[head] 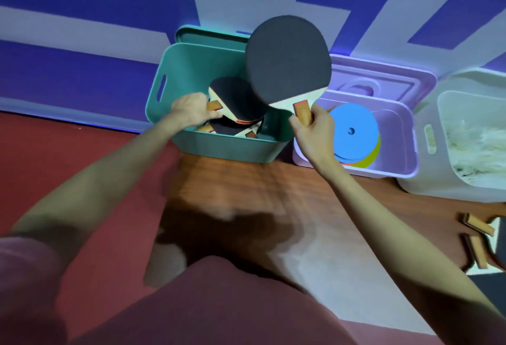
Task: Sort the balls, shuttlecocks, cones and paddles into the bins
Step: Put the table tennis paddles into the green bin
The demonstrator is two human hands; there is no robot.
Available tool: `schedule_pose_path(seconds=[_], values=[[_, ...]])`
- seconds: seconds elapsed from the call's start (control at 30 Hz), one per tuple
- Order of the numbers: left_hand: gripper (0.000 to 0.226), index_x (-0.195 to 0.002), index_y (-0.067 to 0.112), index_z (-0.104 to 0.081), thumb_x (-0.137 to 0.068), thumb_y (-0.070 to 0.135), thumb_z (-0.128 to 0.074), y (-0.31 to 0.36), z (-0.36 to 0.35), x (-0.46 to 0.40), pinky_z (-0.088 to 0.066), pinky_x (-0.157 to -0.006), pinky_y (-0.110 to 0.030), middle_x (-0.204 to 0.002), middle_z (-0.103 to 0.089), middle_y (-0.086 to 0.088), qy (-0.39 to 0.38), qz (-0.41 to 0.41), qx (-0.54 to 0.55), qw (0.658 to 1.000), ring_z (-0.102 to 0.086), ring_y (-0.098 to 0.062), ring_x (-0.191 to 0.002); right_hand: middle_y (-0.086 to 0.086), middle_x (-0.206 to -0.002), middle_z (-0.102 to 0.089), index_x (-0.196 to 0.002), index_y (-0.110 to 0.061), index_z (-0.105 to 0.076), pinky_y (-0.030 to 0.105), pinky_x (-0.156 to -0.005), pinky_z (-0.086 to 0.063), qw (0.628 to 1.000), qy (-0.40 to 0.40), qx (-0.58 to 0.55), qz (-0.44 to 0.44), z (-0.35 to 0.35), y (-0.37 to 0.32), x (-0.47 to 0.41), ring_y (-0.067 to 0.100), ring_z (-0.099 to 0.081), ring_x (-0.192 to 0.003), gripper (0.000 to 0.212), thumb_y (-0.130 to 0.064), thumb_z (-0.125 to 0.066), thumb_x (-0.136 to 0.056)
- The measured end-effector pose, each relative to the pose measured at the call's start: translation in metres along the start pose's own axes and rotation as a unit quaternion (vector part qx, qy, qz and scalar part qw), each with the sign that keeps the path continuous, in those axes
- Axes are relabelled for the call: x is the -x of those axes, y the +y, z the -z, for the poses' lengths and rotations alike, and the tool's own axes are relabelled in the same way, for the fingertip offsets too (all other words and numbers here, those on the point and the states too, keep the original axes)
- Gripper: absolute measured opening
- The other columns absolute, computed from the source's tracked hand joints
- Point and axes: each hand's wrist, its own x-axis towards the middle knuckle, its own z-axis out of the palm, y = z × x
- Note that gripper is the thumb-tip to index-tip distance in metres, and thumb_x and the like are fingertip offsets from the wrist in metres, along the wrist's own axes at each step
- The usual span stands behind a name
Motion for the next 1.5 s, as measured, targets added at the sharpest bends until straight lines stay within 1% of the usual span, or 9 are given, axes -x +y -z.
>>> schedule_pose_path(seconds=[0.17,0.47,0.7,0.9,1.03,1.17,1.27,1.37,1.5], values=[[0.049,-0.11,0.003,-0.056,-0.09,0.048,-0.056,-0.01,-0.011,-0.01,-0.039,-0.078,-0.035,-0.12,-0.059,-0.02,-0.056,-0.001,-0.03,0.998,-0.056,-0.035,-0.111,-0.005,-0.055,-0.035,-0.058,-0.018,-0.035,0.031,-0.051,-0.027,0.991,-0.123,0.054,-0.024,-0.02,-0.011,-0.024,0.018,-0.033,-0.058,0.032,-0.019,-0.059,-0.079],[0.038,-0.11,0.003,-0.056,-0.09,0.036,-0.059,-0.025,0.0,-0.013,-0.039,-0.071,-0.03,-0.116,-0.06,-0.015,-0.174,0.008,-0.1,0.98,-0.056,-0.029,-0.092,0.004,-0.07,-0.051,-0.07,-0.01,-0.052,0.03,-0.055,-0.032,0.953,-0.26,0.137,-0.07,-0.074,-0.018,-0.042,0.024,-0.049,-0.069,0.02,-0.023,-0.059,-0.083],[0.025,-0.091,0.013,-0.055,-0.091,0.039,-0.054,-0.038,0.008,-0.005,-0.043,-0.078,-0.032,-0.112,-0.063,-0.011,-0.09,0.008,-0.107,0.99,-0.059,-0.03,-0.101,0.011,-0.077,-0.059,-0.083,-0.007,-0.057,0.028,-0.051,-0.04,0.934,-0.318,0.124,-0.102,-0.107,-0.009,-0.057,0.023,-0.054,-0.064,0.015,-0.022,-0.056,-0.085],[0.036,-0.109,0.012,-0.061,-0.093,0.043,-0.053,-0.025,0.014,0.01,-0.044,-0.085,-0.035,-0.117,-0.062,-0.012,-0.015,0.009,-0.083,0.996,-0.057,-0.032,-0.11,0.008,-0.102,-0.055,-0.105,-0.005,-0.056,0.028,-0.079,-0.041,0.892,-0.393,0.207,-0.088,-0.106,-0.001,-0.059,0.024,-0.053,-0.094,0.026,-0.026,-0.046,-0.095],[0.027,-0.1,0.017,-0.061,-0.091,0.041,-0.054,-0.006,0.014,0.026,-0.042,-0.082,-0.034,-0.113,-0.063,-0.01,0.026,-0.009,-0.058,0.998,-0.057,-0.031,-0.109,0.01,-0.098,-0.056,-0.112,-0.001,-0.054,0.028,-0.072,-0.039,0.915,-0.34,0.211,-0.042,-0.087,-0.001,-0.053,0.023,-0.054,-0.092,0.03,-0.022,-0.051,-0.09],[0.017,-0.102,0.018,-0.06,-0.09,0.029,-0.055,0.017,0.007,0.049,-0.046,-0.082,-0.034,-0.101,-0.068,-0.001,0.121,-0.07,0.024,0.99,-0.061,-0.026,-0.101,0.022,-0.112,-0.056,-0.115,0.005,-0.051,0.03,-0.087,-0.034,0.981,-0.149,0.093,0.078,-0.037,-0.002,-0.023,0.032,-0.051,-0.107,0.035,-0.016,-0.052,-0.087],[0.019,-0.106,0.013,-0.06,-0.088,0.016,-0.055,0.043,-0.006,0.073,-0.048,-0.083,-0.037,-0.1,-0.064,-0.005,0.224,-0.187,0.111,0.95,-0.062,-0.023,-0.092,0.023,-0.11,-0.054,-0.111,0.005,-0.052,0.031,-0.09,-0.032,0.987,-0.016,0.067,0.142,0.007,0.024,0.013,0.035,-0.048,-0.105,0.038,-0.014,-0.05,-0.079],[0.022,-0.106,0.011,-0.06,-0.085,0.014,-0.053,0.078,-0.029,0.096,-0.047,-0.081,-0.035,-0.103,-0.06,-0.006,0.278,-0.279,0.131,0.91,-0.06,-0.019,-0.089,0.026,-0.111,-0.052,-0.113,0.006,-0.051,0.033,-0.091,-0.03,0.99,0.012,0.101,0.099,0.048,0.072,0.049,0.041,-0.046,-0.107,0.04,-0.012,-0.053,-0.077],[0.03,-0.114,0.007,-0.057,-0.084,0.012,-0.056,0.133,-0.071,0.116,-0.046,-0.083,-0.036,-0.107,-0.056,-0.009,0.218,-0.351,0.102,0.905,-0.057,-0.022,-0.093,0.028,-0.121,-0.048,-0.126,0.008,-0.043,0.038,-0.097,-0.027,0.979,-0.017,0.198,-0.043,0.101,0.158,0.094,0.043,-0.041,-0.114,0.051,-0.012,-0.062,-0.082]])
